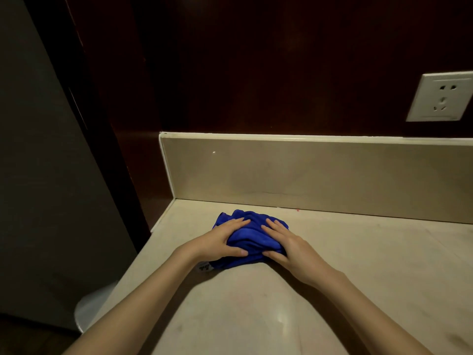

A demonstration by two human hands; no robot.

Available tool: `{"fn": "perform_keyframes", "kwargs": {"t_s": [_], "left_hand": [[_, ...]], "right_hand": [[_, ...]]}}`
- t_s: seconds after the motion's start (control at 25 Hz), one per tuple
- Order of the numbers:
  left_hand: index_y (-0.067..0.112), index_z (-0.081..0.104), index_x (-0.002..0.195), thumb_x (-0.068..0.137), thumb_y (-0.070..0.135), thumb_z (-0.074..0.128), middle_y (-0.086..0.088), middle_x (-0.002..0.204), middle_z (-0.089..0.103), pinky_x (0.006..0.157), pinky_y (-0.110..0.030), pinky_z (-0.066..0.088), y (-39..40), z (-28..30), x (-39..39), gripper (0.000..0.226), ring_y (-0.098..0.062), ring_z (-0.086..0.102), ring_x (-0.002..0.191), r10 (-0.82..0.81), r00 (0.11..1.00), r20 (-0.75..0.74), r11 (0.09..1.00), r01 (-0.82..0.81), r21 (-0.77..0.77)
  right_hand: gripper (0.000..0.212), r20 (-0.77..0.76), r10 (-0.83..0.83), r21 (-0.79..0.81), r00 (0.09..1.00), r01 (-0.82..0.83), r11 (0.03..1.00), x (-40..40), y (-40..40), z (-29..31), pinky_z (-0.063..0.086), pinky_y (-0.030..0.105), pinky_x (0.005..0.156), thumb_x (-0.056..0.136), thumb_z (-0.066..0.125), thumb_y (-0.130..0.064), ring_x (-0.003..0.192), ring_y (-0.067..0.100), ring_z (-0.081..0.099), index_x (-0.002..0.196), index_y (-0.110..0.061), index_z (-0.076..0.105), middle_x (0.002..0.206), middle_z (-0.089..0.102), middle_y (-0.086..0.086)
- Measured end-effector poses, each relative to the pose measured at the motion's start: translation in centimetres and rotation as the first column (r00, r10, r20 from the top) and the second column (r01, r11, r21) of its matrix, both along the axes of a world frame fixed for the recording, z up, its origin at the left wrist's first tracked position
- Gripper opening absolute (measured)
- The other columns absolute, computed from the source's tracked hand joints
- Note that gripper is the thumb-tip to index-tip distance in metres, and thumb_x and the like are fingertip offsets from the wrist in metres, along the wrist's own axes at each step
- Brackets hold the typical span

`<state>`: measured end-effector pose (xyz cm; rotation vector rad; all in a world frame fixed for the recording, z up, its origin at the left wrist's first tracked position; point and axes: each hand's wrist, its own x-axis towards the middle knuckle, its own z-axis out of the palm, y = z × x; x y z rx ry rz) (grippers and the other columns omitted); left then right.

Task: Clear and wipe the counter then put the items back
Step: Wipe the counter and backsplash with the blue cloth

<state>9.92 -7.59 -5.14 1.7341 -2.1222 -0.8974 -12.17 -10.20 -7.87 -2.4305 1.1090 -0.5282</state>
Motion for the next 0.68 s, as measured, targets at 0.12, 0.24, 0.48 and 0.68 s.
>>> {"fn": "perform_keyframes", "kwargs": {"t_s": [0.12, 0.24, 0.48, 0.68], "left_hand": [[0.035, 0.017, 0.150, 0.088, 0.035, 0.065, 0.012, 0.159, 0.011, 0.118, -0.029, 0.012, 0.3, -0.2, -3.7, 0.078, -0.009, 0.009, 0.146, -0.037, 0.999, 0.001, 0.999, 0.037, -0.007], [0.031, 0.017, 0.151, 0.088, 0.033, 0.065, 0.011, 0.159, 0.012, 0.119, -0.028, 0.011, 0.5, -0.4, -7.1, 0.079, -0.008, 0.008, 0.146, -0.082, 0.997, -0.001, 0.996, 0.082, -0.032], [0.027, 0.017, 0.151, 0.087, 0.034, 0.066, 0.007, 0.160, 0.013, 0.121, -0.035, 0.011, 0.9, -0.4, -11.2, 0.081, -0.010, 0.009, 0.146, -0.199, 0.979, 0.036, 0.976, 0.201, -0.088], [0.023, 0.019, 0.152, 0.088, 0.034, 0.065, 0.003, 0.159, 0.017, 0.120, -0.034, 0.013, 1.0, -0.5, -10.4, 0.080, -0.015, 0.013, 0.146, -0.231, 0.969, 0.090, 0.955, 0.243, -0.172]], "right_hand": [[0.064, 0.001, -0.026, 0.032, 1.000, 0.026, 0.999, -4.0, 0.9, 0.0, 0.014, 0.023, 0.117, 0.094, 0.054, -0.037, 0.145, 0.002, 0.006, 0.149, -0.032, 0.022, 0.157, 0.013, -0.014], [0.064, 0.006, -0.063, 0.051, 0.998, 0.062, 0.997, -7.6, 1.9, 0.0, 0.015, 0.025, 0.118, 0.093, 0.054, -0.037, 0.145, 0.002, 0.007, 0.149, -0.033, 0.022, 0.157, 0.014, -0.015], [0.065, -0.017, -0.144, 0.065, 0.989, 0.145, 0.987, -12.1, 3.9, 0.3, 0.017, 0.030, 0.120, 0.092, 0.055, -0.038, 0.144, 0.001, 0.009, 0.148, -0.035, 0.023, 0.156, 0.016, -0.017], [0.067, 0.051, -0.166, 0.164, 0.985, 0.156, 0.974, -10.2, 4.4, 0.2, 0.008, 0.025, 0.117, 0.080, 0.049, -0.061, 0.143, -0.005, -0.005, 0.140, -0.048, 0.021, 0.153, 0.009, -0.027]]}}
